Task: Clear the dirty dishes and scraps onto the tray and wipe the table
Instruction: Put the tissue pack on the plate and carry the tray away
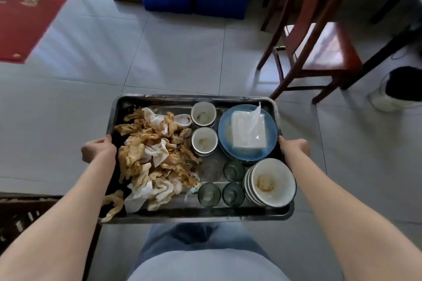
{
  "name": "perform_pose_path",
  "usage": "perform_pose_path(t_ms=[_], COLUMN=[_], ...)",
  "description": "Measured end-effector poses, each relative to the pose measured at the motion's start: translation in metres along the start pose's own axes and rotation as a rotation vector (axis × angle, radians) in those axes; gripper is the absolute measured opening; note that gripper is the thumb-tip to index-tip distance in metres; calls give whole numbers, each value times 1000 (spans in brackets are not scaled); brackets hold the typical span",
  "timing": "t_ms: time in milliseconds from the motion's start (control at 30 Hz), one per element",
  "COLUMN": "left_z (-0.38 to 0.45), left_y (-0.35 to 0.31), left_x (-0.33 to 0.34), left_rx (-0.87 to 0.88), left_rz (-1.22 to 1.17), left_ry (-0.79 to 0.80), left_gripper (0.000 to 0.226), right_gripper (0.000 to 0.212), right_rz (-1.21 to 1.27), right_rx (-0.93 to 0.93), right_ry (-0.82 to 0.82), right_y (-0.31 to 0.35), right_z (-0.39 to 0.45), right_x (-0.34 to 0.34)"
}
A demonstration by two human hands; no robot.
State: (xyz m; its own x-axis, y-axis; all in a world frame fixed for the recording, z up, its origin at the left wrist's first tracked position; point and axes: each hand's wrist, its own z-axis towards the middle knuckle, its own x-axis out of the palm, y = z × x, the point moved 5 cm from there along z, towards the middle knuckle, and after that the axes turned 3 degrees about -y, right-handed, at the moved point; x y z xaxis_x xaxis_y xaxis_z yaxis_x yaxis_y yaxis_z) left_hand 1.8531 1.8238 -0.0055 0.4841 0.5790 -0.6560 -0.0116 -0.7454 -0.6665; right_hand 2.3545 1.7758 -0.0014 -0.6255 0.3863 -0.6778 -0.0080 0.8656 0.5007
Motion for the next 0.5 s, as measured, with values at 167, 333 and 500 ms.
perform_pose_path(t_ms=[167,333,500], left_z=[39,85,122], left_y=[-97,-208,-326], left_x=[88,177,267], left_rx=[-15,3,33], left_rz=[-14,14,34], left_ry=[-5,26,44], left_gripper=[23,25,26], right_gripper=[65,62,71], right_rz=[73,16,53], right_rx=[-10,-39,7], right_ry=[29,-44,-45], right_y=[123,240,353], right_z=[61,108,159], right_x=[57,106,145])
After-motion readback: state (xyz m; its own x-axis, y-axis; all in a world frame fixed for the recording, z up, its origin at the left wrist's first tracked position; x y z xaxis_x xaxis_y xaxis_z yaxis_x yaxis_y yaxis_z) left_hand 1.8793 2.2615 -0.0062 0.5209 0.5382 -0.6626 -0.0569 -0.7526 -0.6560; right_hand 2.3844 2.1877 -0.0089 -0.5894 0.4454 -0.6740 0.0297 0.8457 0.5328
